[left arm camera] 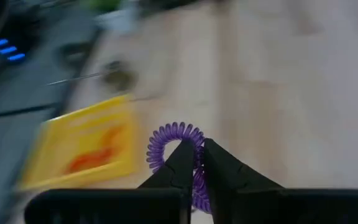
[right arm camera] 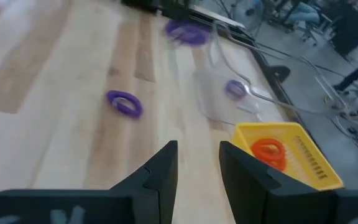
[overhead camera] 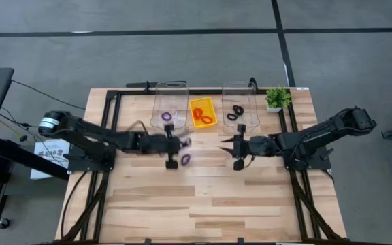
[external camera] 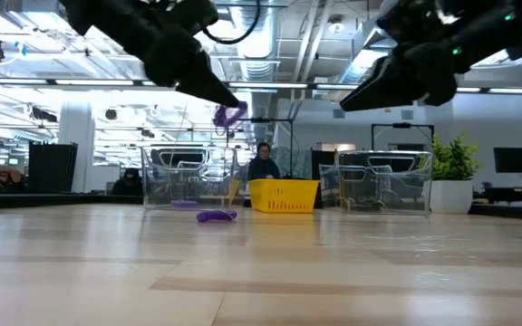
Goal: Sort spring keychains
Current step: Put the bottom purple spring keychain into the left transparent bin, then put the purple spring keychain into the left transparent bin
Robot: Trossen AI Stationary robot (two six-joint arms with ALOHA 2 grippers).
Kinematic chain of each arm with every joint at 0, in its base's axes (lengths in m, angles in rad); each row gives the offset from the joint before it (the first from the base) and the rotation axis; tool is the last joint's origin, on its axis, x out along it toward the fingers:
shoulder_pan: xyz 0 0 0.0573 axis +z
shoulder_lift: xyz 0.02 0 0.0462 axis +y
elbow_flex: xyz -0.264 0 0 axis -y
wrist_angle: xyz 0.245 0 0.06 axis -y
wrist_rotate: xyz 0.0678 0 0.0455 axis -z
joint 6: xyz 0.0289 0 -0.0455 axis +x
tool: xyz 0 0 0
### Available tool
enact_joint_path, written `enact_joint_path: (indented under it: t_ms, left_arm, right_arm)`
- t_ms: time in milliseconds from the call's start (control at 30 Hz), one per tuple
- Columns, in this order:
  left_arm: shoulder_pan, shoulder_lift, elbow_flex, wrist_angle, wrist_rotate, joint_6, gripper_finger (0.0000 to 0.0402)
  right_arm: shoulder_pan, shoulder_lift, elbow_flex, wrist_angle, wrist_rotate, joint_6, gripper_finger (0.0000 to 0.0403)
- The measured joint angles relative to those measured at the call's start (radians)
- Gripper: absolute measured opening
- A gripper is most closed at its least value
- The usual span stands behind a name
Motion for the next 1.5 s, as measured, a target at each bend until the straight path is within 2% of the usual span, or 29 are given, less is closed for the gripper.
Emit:
enact_joint_path:
  t_ms: [200,400,567,700,900,1200,1333,1500]
  left_arm:
    - [0.233,-0.124,0.000,-0.072,-0.006,0.009,0.0025]
    - [0.470,-0.168,0.000,-0.075,0.007,0.009,0.0033]
    - [0.636,-0.154,0.000,-0.075,0.191,0.004,0.0034]
    - [0.700,-0.120,0.000,-0.072,0.233,-0.003,0.0035]
    - [0.732,-0.040,0.000,-0.049,0.236,-0.006,0.0048]
    - [0.698,0.023,0.000,0.001,0.235,0.001,0.0114]
    - [0.646,0.007,0.000,0.001,0.235,-0.006,0.0130]
    - [0.502,0.004,0.000,0.000,0.236,-0.005,0.0133]
  right_arm:
    - [-0.102,0.000,0.000,0.003,-0.051,-0.033,0.0109]
    - [-0.164,0.000,0.000,-0.002,-0.085,-0.031,0.0109]
    - [-0.176,0.000,0.000,-0.002,-0.119,-0.018,0.0109]
    - [-0.175,0.000,0.000,-0.002,-0.126,-0.017,0.0109]
    - [-0.175,0.000,0.000,-0.002,-0.126,-0.017,0.0109]
    - [-0.175,0.000,0.000,-0.022,-0.126,0.011,0.0109]
    - [-0.169,0.000,0.000,-0.046,-0.128,0.043,0.0109]
    - [-0.124,0.000,0.000,-0.061,-0.128,0.079,0.0109]
